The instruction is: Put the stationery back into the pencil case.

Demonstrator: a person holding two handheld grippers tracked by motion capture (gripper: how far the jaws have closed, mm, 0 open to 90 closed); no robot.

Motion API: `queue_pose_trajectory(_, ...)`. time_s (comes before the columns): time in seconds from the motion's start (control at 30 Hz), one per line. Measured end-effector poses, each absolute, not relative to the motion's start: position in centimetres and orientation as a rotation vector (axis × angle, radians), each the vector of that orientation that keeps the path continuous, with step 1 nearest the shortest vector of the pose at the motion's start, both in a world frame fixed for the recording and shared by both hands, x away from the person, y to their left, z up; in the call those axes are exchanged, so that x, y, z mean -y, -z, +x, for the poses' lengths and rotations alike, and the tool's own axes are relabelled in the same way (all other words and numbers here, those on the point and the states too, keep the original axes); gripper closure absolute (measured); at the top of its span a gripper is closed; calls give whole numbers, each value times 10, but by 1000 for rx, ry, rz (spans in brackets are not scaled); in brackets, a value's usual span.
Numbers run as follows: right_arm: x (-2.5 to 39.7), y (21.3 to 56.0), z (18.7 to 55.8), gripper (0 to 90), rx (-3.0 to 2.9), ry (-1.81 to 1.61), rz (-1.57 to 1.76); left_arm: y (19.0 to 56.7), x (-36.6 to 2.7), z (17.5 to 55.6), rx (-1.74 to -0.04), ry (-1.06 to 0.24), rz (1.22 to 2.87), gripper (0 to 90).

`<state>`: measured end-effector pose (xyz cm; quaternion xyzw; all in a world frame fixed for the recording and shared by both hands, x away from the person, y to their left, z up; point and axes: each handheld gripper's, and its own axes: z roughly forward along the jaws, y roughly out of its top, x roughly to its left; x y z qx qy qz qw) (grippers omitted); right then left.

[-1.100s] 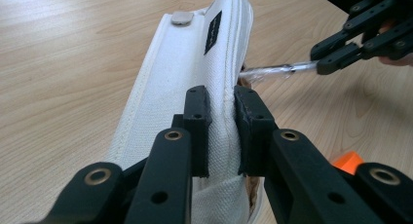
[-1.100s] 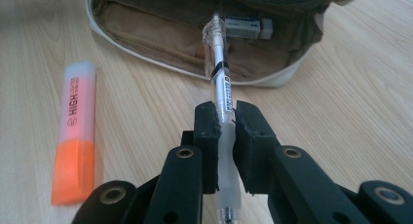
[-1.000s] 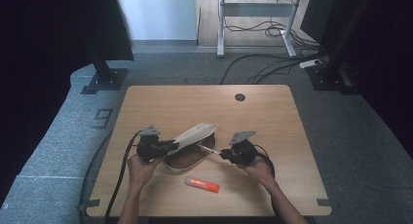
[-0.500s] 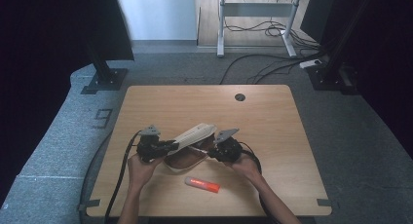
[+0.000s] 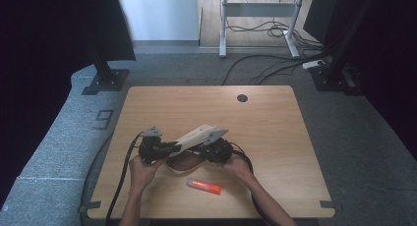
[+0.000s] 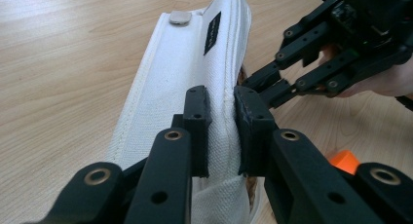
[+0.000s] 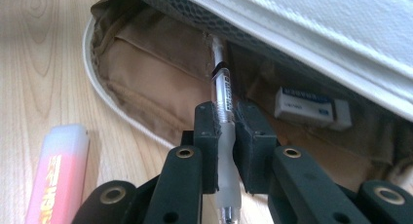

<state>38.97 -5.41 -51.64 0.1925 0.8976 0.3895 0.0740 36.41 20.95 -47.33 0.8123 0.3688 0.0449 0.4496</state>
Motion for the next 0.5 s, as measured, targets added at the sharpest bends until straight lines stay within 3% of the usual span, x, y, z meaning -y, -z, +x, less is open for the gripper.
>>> queue_pose_trajectory(0.5,32,526,399,769,-2716,-1160,536,474,-209,364,-910,-109,2015,767)
